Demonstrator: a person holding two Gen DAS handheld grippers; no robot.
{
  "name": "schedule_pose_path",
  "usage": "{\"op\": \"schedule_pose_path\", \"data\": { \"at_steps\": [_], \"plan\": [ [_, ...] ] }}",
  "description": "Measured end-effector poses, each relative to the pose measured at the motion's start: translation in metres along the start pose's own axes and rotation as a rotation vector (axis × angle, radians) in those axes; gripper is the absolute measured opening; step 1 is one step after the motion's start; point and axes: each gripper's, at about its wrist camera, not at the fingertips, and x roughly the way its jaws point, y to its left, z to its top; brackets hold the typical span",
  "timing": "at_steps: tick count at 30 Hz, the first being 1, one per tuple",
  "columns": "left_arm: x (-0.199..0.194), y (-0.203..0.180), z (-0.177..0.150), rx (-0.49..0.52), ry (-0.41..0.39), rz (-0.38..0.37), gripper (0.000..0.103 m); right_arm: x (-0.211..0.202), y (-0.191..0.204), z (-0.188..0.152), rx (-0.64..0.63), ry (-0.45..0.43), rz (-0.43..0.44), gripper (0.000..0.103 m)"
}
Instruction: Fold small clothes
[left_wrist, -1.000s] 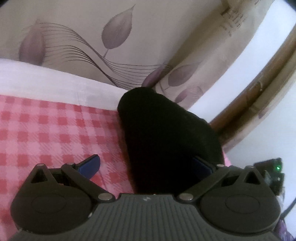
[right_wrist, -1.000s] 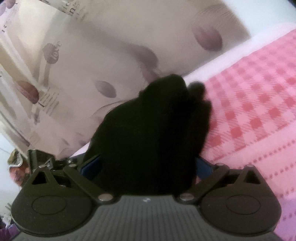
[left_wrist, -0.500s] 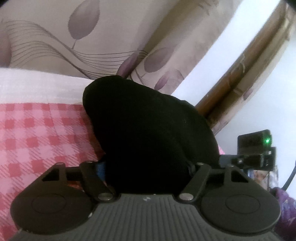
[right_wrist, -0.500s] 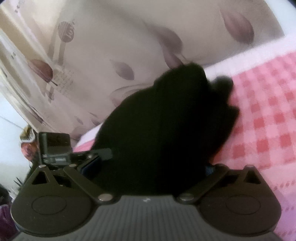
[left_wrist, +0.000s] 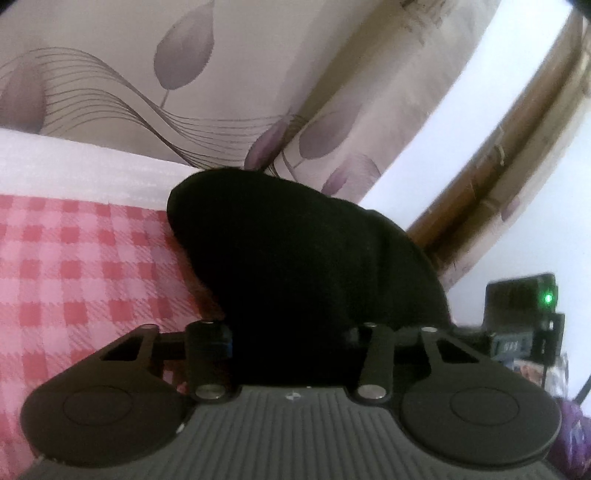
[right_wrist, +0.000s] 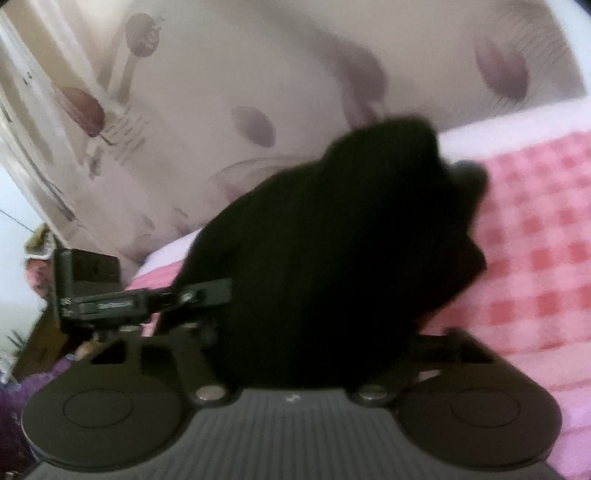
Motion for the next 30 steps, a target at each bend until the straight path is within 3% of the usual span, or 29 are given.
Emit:
{"op": "schedule_pose_path", "data": {
  "at_steps": [4,13,21,30],
  "plan": [
    [-0.011,-0.004,-0.006,-0.042,-0.028,0.004,0.042,-0.003,0.007,-0.005,0.015,-0.049,0.017,0.054],
    [-0.043,-0.029,-0.01,0.033,-0.027,0.1,0.042,-0.003,0.022,-0.021,0.078,-0.115,0.066,0.053],
    [-0.087,-0.055,-0.02,0.114,-0.033,0.206,0.042,-0.005,0.059,-0.039,0.128,-0.14,0.111,0.053],
    [-0.141,-0.073,-0.032,0.148,-0.045,0.276,0.041,-0.011,0.106,-0.063,0.149,-0.15,0.159,0.053]
  ]
}}
